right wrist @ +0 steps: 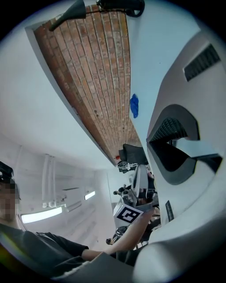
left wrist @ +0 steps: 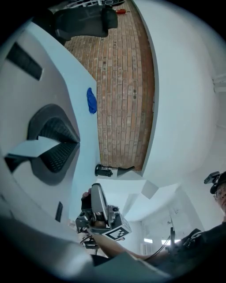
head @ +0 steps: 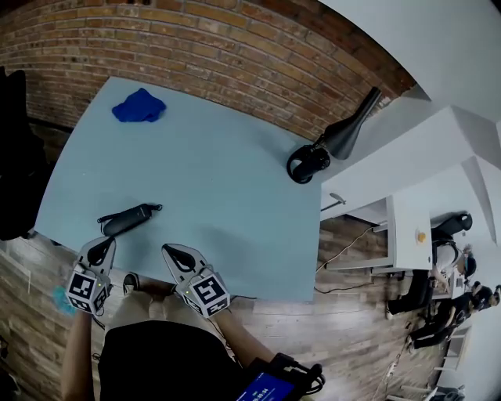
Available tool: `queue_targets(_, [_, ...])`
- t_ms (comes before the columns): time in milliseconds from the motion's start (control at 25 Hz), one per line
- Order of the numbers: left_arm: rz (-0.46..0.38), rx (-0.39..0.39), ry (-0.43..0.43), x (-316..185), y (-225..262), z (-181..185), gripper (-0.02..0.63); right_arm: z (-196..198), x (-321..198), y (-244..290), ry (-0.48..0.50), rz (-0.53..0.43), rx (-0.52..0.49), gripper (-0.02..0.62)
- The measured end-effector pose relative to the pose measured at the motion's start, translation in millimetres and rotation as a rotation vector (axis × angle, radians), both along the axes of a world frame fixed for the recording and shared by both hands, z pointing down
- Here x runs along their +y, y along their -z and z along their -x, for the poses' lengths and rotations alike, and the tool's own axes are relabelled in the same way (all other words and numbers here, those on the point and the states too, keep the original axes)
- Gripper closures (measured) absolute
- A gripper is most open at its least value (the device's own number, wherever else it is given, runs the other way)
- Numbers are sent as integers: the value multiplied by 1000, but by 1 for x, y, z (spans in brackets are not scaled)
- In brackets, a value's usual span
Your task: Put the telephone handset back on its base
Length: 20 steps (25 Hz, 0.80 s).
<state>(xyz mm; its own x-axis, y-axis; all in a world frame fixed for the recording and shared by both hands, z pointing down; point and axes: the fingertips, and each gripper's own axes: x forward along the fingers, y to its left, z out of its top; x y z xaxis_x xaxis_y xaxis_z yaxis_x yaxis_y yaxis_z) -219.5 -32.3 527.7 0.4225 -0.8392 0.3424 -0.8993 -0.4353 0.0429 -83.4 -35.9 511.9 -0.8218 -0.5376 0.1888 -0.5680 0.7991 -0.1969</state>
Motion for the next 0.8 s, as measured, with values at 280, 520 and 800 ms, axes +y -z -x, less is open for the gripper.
queue_targets(280, [62, 7, -7, 3, -26, 0, 575, 0, 1, -24, 8, 34, 13, 578])
queue_targets(520, [78, 8, -13, -1, -30, -3, 575, -10, -2, -34, -19, 31, 48, 578])
queue_targets(800, [109, 2, -20, -4, -42, -6, 575, -13, -5, -46, -15, 57, 55, 578])
